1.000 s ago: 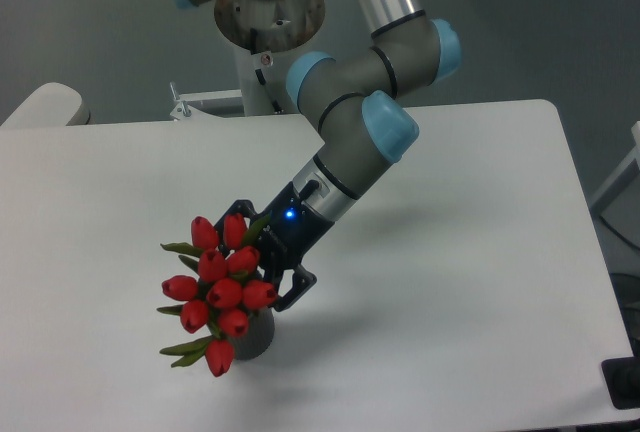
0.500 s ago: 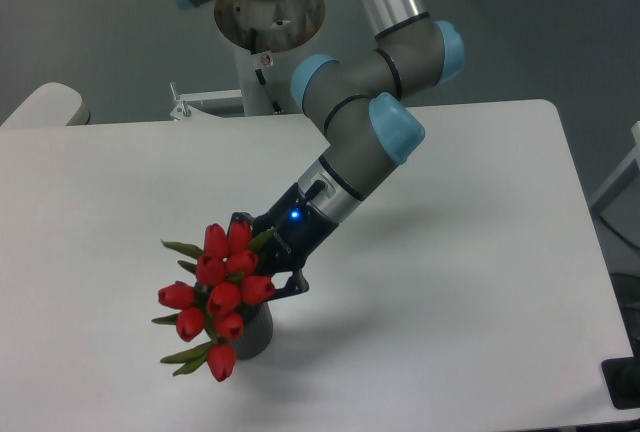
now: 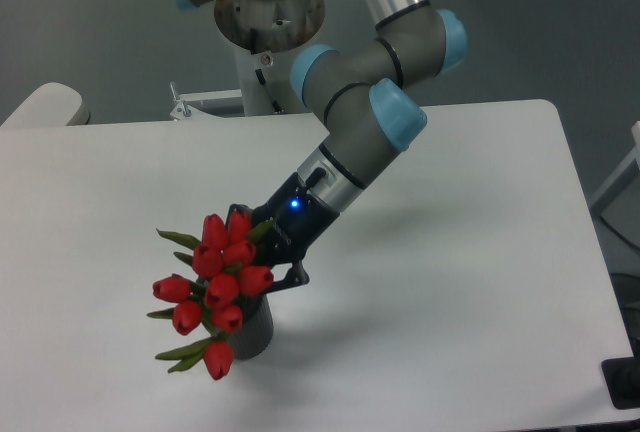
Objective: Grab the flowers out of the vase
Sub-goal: 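Lift the tulip bunch up out of the grey vase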
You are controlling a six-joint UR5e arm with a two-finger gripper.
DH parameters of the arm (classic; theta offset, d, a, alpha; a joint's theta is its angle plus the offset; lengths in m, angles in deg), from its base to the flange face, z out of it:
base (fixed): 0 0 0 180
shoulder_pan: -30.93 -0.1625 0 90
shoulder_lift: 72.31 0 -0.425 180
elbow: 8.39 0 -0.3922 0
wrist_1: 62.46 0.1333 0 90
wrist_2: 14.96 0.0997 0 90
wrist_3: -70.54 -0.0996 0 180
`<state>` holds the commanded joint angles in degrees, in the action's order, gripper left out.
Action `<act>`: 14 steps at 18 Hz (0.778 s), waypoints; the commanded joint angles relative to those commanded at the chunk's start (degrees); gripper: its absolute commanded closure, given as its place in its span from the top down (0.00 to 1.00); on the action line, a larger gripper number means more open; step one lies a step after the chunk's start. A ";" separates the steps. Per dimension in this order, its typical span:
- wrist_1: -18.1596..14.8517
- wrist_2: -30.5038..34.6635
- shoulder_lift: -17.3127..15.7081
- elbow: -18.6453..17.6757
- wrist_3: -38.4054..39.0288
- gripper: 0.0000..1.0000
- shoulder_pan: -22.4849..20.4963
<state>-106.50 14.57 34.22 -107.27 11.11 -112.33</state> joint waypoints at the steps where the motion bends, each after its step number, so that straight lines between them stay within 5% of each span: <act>1: 0.00 -0.26 -0.18 0.35 1.06 0.29 -0.18; 14: -0.09 -3.08 -1.68 11.25 15.48 0.29 -1.06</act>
<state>-106.58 11.49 32.55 -96.02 26.58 -113.38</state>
